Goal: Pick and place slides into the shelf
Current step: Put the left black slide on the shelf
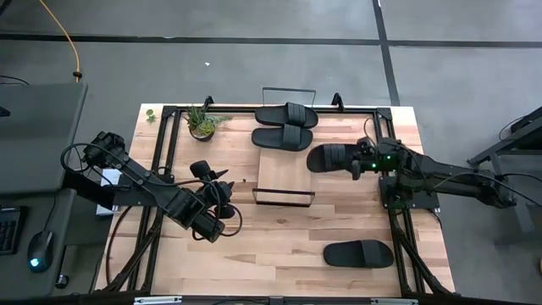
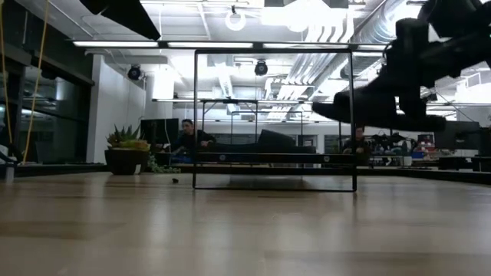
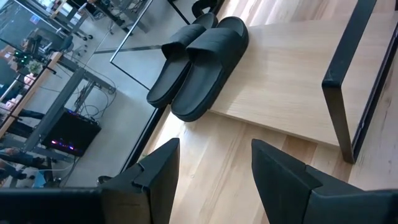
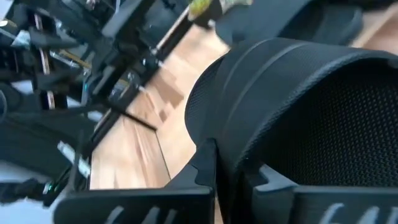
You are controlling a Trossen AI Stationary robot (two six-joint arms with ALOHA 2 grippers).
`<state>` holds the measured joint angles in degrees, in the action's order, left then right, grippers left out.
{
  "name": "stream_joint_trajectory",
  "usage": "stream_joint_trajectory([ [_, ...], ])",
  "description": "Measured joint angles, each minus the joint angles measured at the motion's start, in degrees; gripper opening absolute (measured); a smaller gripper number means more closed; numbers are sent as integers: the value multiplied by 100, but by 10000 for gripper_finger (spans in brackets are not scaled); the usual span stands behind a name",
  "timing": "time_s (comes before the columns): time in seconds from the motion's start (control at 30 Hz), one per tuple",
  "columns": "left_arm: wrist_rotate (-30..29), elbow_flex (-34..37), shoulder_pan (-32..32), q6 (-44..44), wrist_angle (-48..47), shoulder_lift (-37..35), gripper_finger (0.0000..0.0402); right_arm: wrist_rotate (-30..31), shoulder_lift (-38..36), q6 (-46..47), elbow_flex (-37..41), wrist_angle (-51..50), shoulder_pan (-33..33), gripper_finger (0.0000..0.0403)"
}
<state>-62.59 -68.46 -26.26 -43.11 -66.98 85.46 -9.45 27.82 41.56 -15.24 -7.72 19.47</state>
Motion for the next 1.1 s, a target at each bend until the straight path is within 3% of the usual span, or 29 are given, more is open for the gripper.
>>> stream_joint_trajectory([
  [0.43, 0, -1, 0, 24, 2, 1, 184, 924, 385, 254, -184, 1129, -787, 0],
  [0.77, -3, 1, 0, 31, 2, 1, 184, 1068, 1905, 212, -184, 2931, -1129, 0],
  [1.1, -46, -1, 0, 42, 0, 2, 184, 826, 3729, 291, -186, 5076, -1125, 0],
])
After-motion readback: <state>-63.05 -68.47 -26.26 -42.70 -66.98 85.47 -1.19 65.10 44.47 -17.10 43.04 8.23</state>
